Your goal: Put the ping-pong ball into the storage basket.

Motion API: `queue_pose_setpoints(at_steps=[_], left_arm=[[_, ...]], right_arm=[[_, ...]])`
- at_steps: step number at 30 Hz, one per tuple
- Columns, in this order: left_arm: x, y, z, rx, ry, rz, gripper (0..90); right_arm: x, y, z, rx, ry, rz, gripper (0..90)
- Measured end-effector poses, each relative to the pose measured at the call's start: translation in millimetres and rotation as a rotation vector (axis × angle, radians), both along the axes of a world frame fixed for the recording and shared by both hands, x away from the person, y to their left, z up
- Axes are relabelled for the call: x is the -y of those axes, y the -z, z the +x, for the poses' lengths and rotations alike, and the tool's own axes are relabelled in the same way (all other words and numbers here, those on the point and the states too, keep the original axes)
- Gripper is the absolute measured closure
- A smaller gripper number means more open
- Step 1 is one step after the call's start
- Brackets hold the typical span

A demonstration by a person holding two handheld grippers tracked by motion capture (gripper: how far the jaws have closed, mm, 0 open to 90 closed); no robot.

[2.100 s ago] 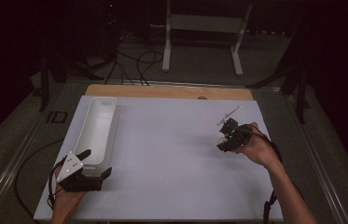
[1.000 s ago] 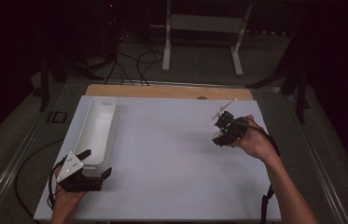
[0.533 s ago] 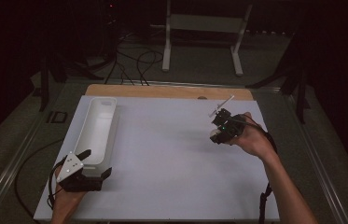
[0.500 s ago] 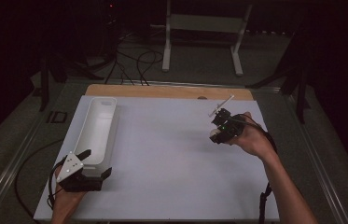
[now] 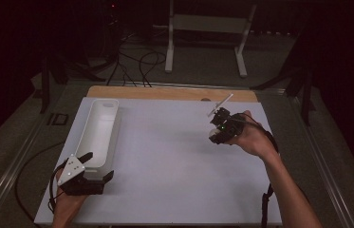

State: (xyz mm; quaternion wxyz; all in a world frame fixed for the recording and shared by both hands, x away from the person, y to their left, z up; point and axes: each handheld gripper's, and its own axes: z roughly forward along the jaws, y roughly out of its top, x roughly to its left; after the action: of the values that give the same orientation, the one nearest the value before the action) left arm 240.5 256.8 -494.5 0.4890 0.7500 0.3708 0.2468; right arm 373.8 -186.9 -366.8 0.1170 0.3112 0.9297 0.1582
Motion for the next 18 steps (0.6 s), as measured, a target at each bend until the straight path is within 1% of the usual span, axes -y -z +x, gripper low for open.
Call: queue_pose_setpoints(at_steps=[11, 18], left_arm=[[0.0, 0.0, 0.0, 0.0, 0.001, 0.0, 0.0], [0.2, 0.0, -0.3, 0.0, 0.001, 0.001, 0.0]], right_arm=[[-10.6, -6.1, 1.0, 0.008, -0.022, -0.001, 49.9], [-20.7, -10.9, 1.2, 0.012, -0.039, -0.003, 49.9]])
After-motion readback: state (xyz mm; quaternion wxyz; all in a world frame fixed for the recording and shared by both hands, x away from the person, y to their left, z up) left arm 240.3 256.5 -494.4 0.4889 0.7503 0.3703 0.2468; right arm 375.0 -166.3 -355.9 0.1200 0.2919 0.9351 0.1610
